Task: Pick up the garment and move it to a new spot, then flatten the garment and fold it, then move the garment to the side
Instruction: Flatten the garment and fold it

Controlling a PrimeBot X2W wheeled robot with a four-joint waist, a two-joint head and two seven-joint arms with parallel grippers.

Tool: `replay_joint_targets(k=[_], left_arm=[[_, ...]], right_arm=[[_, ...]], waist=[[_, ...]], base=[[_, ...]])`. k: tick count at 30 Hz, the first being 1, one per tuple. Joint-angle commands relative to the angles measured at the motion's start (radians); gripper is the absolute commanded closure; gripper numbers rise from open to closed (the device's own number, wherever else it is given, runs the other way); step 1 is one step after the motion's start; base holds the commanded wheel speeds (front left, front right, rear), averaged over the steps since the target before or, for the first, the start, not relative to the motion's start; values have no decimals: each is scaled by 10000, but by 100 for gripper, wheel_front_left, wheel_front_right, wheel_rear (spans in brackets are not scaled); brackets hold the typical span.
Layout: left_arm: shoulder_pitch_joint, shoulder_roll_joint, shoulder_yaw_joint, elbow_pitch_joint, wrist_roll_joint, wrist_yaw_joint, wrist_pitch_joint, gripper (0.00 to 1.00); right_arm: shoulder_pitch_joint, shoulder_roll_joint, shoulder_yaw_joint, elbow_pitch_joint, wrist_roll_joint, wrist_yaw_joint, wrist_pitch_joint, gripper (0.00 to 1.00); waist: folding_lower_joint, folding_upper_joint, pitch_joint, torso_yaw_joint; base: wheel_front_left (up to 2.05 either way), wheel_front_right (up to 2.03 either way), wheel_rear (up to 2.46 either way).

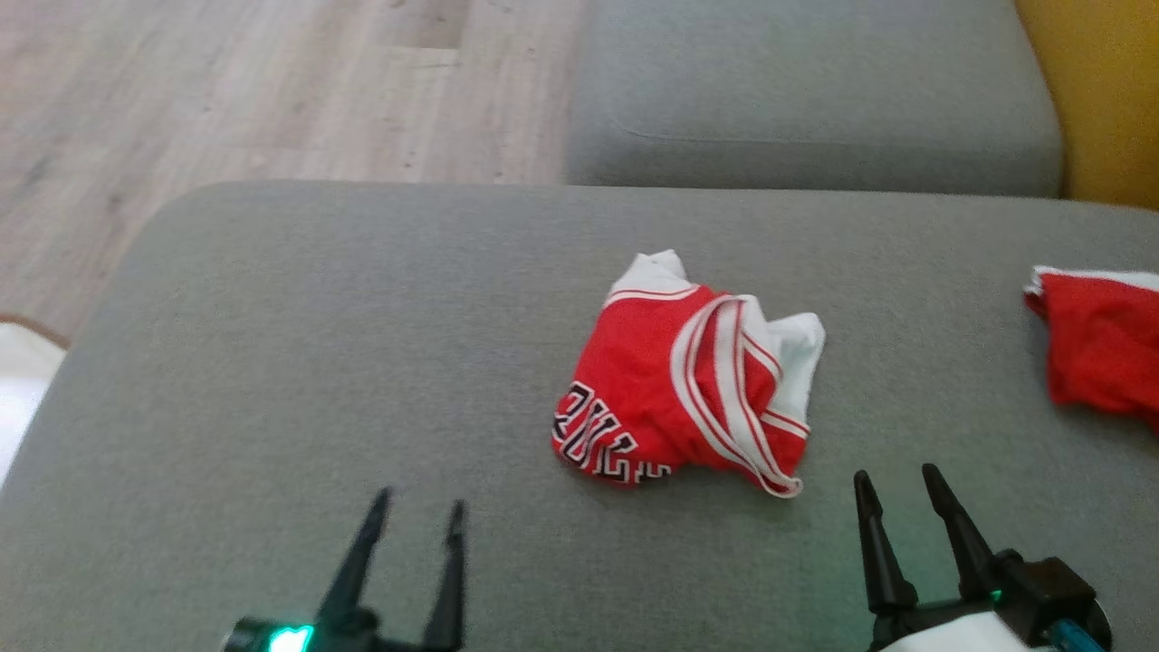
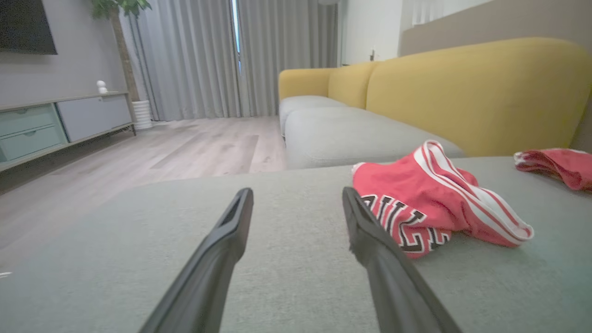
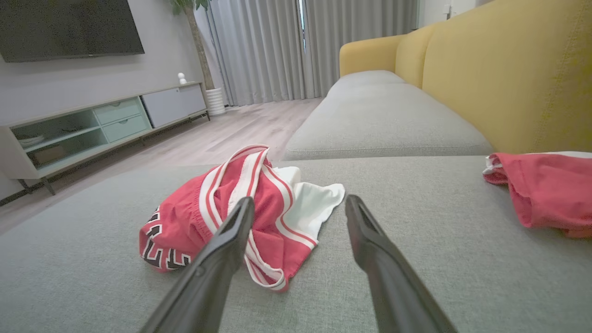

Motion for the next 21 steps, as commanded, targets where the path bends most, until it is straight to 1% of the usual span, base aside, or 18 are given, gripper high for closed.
replay_joint_targets(k=[1,2,3,9,12,14,17,18,21], left_arm=[[-951,-150,-95,-147,238,-174,-80,0],[-951,-150,-95,-147,238,-174,-80,0],[-1149,-154,-273,-41,304,-266,-80,0],[-2827,-147,-1876,1187,1079,-1207,-80,0],[-3851,-14,-2689,2087,1557,-1507,-80,0],[-4595,141,-3187,2683,2017,-1593,-71,0],[-5517,144,-3699,3519,2333,-1663,40,0],[-6047,197,-4007,4039,2532,-1690,141,0],[-6720,402,-4327,4894,2896,-1705,381,0]], right_arm=[[-212,-57,316,-416,-31,-9,-40,0],[-212,-57,316,-416,-31,-9,-40,0],[-259,-57,355,-455,-57,-9,-40,0],[-593,-57,478,-701,-180,-9,-40,0],[-772,-57,593,-817,-179,-9,-40,0],[-919,-57,676,-880,-131,-9,-40,0],[-1093,-57,730,-946,-45,-9,-40,0],[-1210,-57,801,-978,26,-9,-40,0],[-1398,-57,924,-999,155,-9,-40,0]], waist=[[0,-1,232,-530],[0,-1,232,-530],[0,-1,319,-768],[0,-1,938,-2253],[0,-1,1371,-2962],[0,-1,1737,-3432],[0,-1,2156,-3926],[0,-1,2423,-4237],[0,-1,2737,-4617]], base=[[0,0,0],[0,0,0],[0,0,0],[0,0,0],[0,0,0],[0,0,0],[0,0,0],[0,0,0],[0,0,0]])
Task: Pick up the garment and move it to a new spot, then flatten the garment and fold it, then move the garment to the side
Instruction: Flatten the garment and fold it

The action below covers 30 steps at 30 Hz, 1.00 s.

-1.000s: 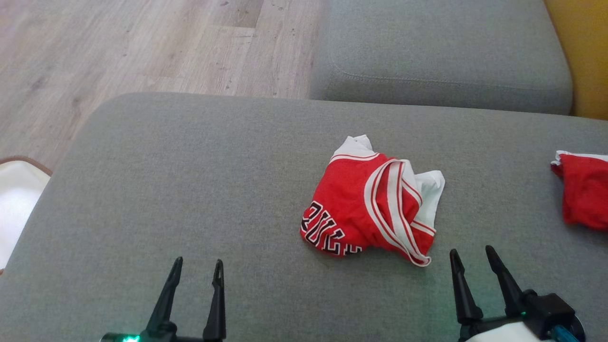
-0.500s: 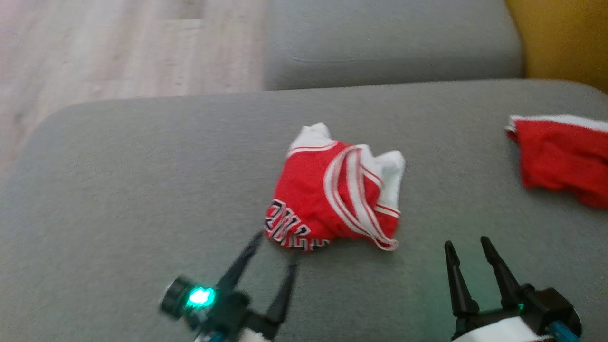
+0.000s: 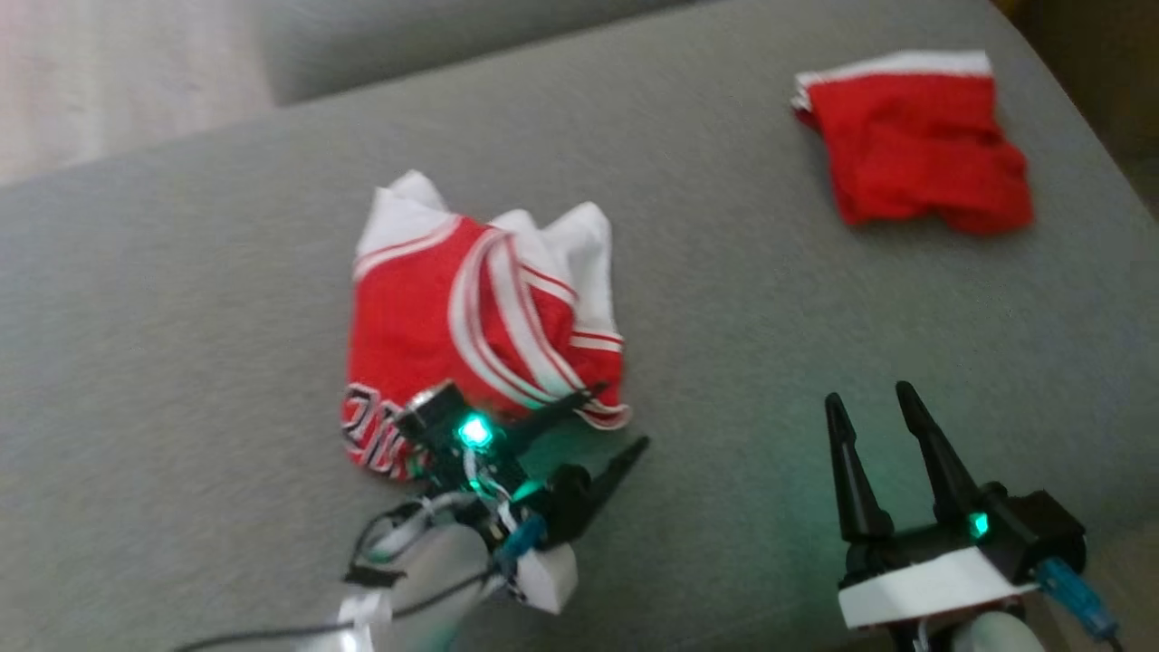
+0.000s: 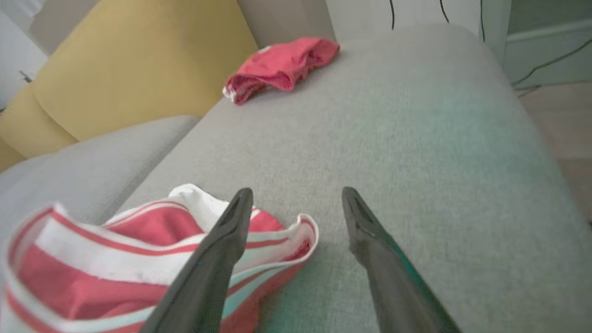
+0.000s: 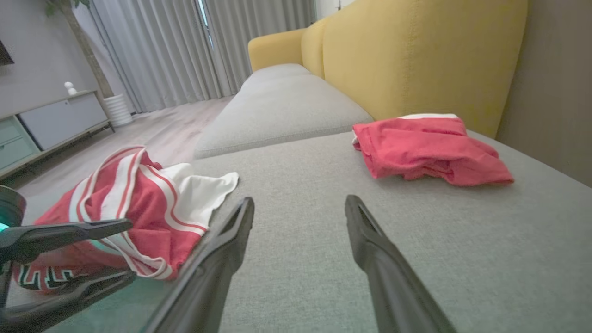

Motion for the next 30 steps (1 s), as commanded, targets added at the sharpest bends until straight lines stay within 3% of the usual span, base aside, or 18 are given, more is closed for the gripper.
replay_joint_targets(k=[1,4,5,6,15,21,26,30], left_arm=[[-417,225,235,30,25,-27,112,0],[-658,285,335,913,-67,-17,491,0],[-711,280,378,1138,-123,-10,550,36],[-759,259,425,1293,-196,11,505,100],[-1466,-136,337,1281,-957,-3,-242,100],[-3641,-246,-511,130,-2206,-54,-389,100],[-5859,309,-828,-340,-3565,-56,-396,100],[-7486,847,-347,-329,-4465,-57,-407,100]], right_arm=[[-403,-60,291,-356,84,-9,-40,0],[-455,-60,309,-381,183,-9,-40,0],[-456,-60,308,-380,205,-9,-40,0],[-456,-60,306,-376,221,-9,-40,0],[-348,-60,440,-225,270,-9,-40,0],[-111,-60,650,-115,223,-9,-40,0],[29,-60,722,-53,131,-9,-40,0],[234,-60,708,-30,50,-9,-40,0]], waist=[[-4,0,677,-707],[-4,0,805,-889],[-4,0,822,-918],[-4,0,828,-937],[-4,0,22,-769],[-4,0,-768,-346],[-4,0,-1188,0],[-4,0,-1574,376]], base=[[0,0,0],[0,0,0],[0,0,0],[0,0,0],[0,0,0],[0,0,0],[0,0,0],[0,0,0]])
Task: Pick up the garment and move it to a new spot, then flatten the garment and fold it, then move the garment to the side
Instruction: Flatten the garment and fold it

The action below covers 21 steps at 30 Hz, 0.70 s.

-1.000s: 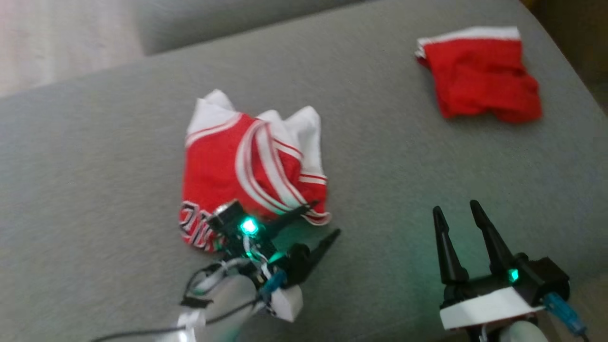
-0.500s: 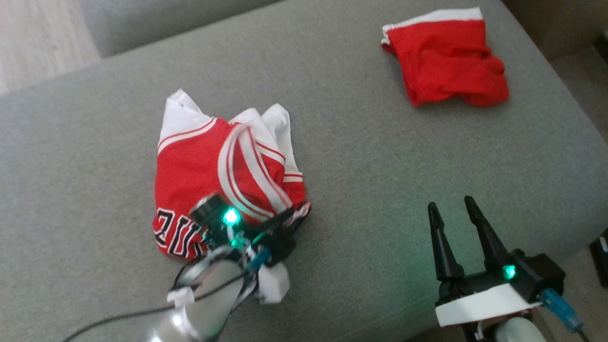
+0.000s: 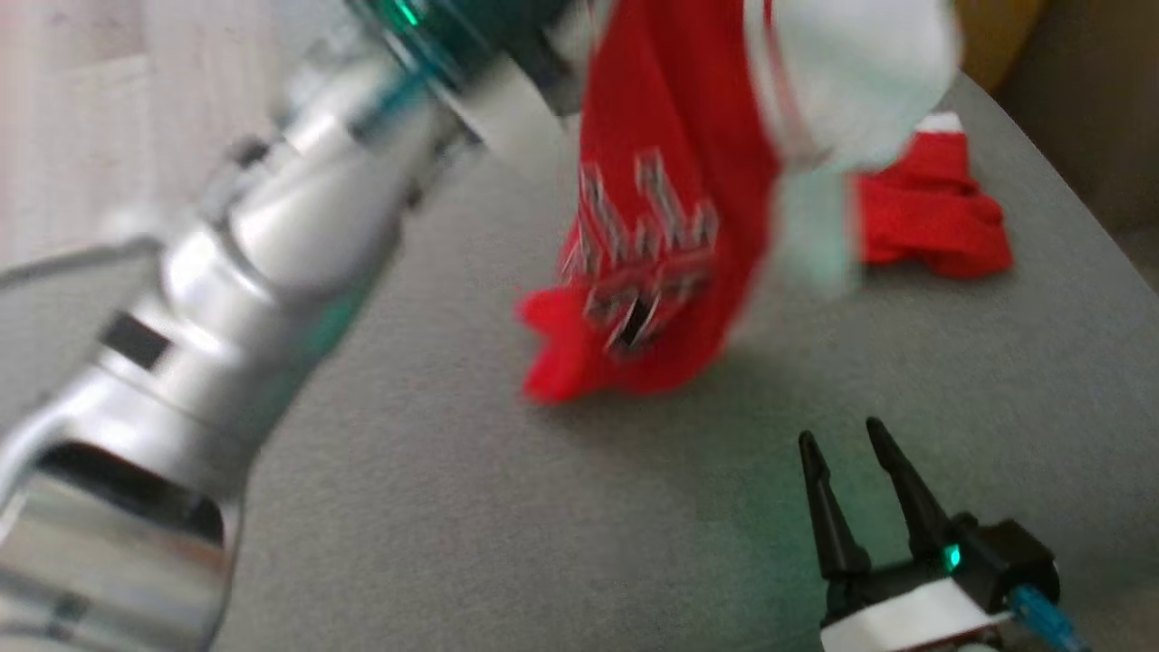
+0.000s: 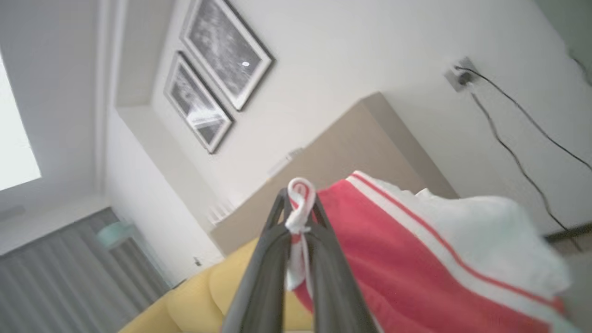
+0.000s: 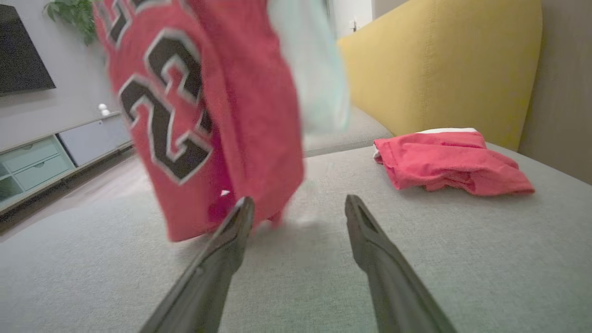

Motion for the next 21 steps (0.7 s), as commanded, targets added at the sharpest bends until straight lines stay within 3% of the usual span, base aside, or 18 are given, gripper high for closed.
replay_joint_targets(k=[1,6,9,13,18,21], left_arm=[[-440,375,550,-87,-304,21,-42,100],[567,608,1277,463,-1780,27,164,100],[2381,781,1546,631,-2545,153,166,100],[5463,967,2169,643,-3610,652,-8,100],[8484,885,2939,230,-4216,1127,-105,100],[9580,734,3361,-333,-4124,1189,-110,100]], right_arm=[[-29,-58,242,-289,-103,-9,-40,0],[141,-58,57,-380,-136,-9,-40,0],[274,-58,-3,-381,-184,-9,-40,0],[478,-58,-163,-355,-283,-9,-40,0],[592,-58,-284,-353,-481,-9,-40,0],[592,-58,-351,-367,-580,-9,-40,0]], waist=[[1,0,-302,364],[1,0,-376,964],[1,0,-356,1374],[1,0,-273,1893],[1,0,-141,2558],[1,0,-118,2919]], base=[[0,0,0],[0,0,0],[0,0,0],[0,0,0],[0,0,0],[0,0,0]])
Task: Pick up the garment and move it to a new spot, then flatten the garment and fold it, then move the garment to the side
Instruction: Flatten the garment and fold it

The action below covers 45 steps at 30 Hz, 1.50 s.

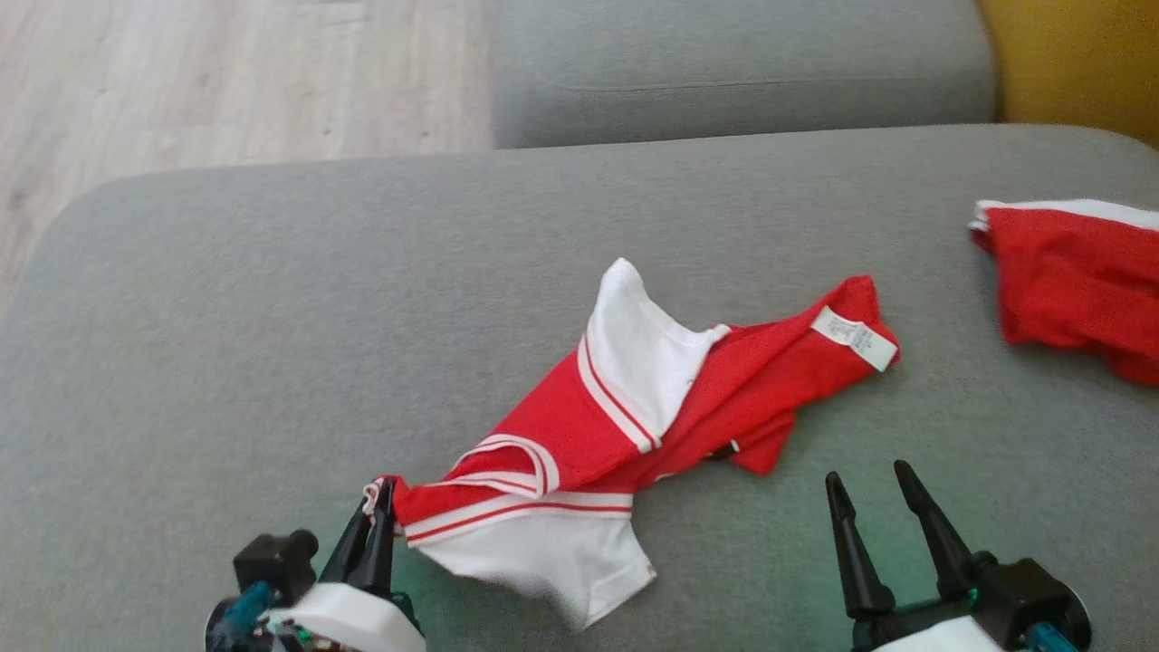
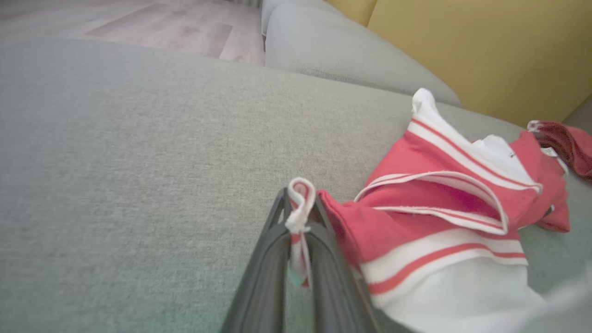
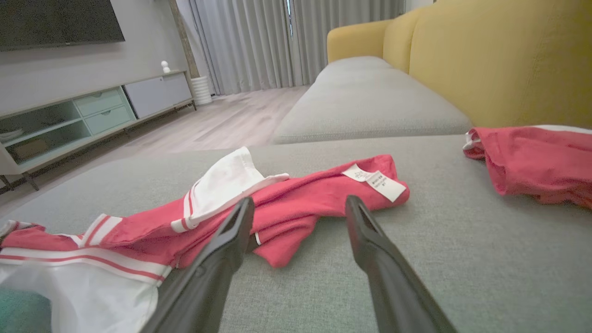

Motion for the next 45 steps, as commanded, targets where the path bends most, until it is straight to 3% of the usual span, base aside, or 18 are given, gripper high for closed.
replay_joint_targets(k=[1,2,3,9,12,15,21,29,35,44,45], left_arm=[[-325,51,614,-531,120,67,-130,96],[-109,-22,760,-672,153,95,-130,52],[50,-61,910,-822,246,152,-130,0],[212,142,1323,-1881,1893,994,-132,0],[-225,313,954,-2189,2820,1375,-108,0],[-1109,318,279,-2445,3650,1480,603,0],[-3058,-332,-804,-2680,4453,1118,2353,0],[-5822,-1370,-2118,-1562,4606,-172,4513,0],[-6897,-1545,-2706,-513,4222,-564,5080,0],[-7370,-1569,-3331,461,3552,-620,5283,0],[-7383,-1569,-3371,526,3502,-627,5310,15]], right_arm=[[-274,-60,206,-330,-71,-9,-40,0],[-274,-60,196,-330,-88,-9,-40,0],[-277,-60,201,-321,-110,-9,-40,0],[-241,-60,302,-297,-139,-9,-40,0],[-281,-60,399,-291,-167,-9,-40,0],[-425,-60,470,-293,-216,-9,-40,0],[-824,-60,513,-374,-328,-9,-40,0],[-1688,-97,573,-460,-452,-9,-40,0],[-2124,-92,585,-485,-419,-9,-40,0],[-2268,-67,605,-438,-291,-9,-40,0],[-2267,-66,608,-429,-284,-9,-40,0]], waist=[[1,0,50,332],[1,0,45,421],[1,0,39,478],[1,0,-15,602],[1,0,62,506],[1,0,311,317],[1,0,1175,-150],[1,0,2811,-915],[1,0,3428,-1437],[1,0,3619,-2015],[1,0,3608,-2043]], base=[[0,0,0],[0,0,0],[0,0,0],[0,0,0],[0,0,0],[0,0,0],[0,0,0],[0,0,0],[0,0,0],[0,0,0],[0,0,0]])
